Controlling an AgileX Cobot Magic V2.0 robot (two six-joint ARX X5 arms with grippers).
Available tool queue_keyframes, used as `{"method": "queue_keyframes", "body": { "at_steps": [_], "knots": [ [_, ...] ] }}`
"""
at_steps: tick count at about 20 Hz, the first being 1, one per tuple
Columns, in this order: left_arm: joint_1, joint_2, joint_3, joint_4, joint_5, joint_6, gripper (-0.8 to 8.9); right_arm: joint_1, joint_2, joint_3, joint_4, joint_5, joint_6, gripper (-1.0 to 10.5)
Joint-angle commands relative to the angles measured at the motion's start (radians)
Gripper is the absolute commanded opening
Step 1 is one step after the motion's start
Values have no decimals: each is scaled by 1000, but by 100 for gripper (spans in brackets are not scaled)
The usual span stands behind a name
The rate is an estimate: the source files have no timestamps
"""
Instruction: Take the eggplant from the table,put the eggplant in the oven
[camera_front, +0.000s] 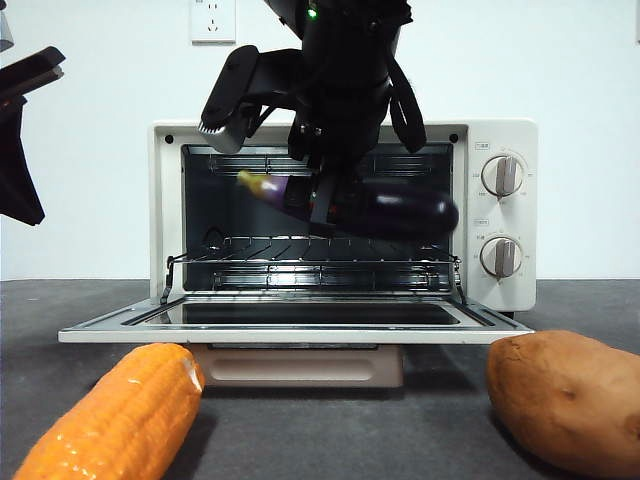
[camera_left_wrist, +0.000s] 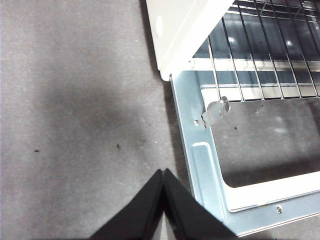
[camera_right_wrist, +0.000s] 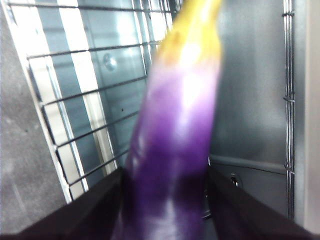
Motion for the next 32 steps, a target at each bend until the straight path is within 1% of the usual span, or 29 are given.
{"method": "queue_keyframes", "body": {
  "at_steps": [1,2,4,6,10,14,17,20,25,27,29,32],
  "knots": [
    [-1,3,3,9,14,2,6,5,20,28,11,-11,42,297],
    [-1,3,3,6,28,2,6,5,20,28,7,-23,69,297],
    [-1,3,3,-2,35,3,6,5,20,28,6,-22,94,297],
    [-1,3,3,-17,35,10,6,5,20,28,6,-21,100,297],
    [-1,3,3,-20,35,13,6,6,20,28,0,-21,149,297],
    [-1,3,3,-20,35,13,6,6,20,28,-18,-21,180,297],
    [-1,3,3,-20,35,13,6,8,20,28,-35,-18,183,297],
    [-1,5,3,-18,35,16,6,26,9,28,-45,11,183,297],
    [-1,31,3,-12,35,17,6,40,3,29,-61,13,185,296],
    [-1,53,3,-8,35,20,6,49,-1,29,-67,12,206,291],
    [-1,79,3,5,35,20,6,53,-4,29,-69,12,209,291],
    [-1,144,3,31,43,22,6,64,-35,29,-117,11,240,291]
  ]
}}
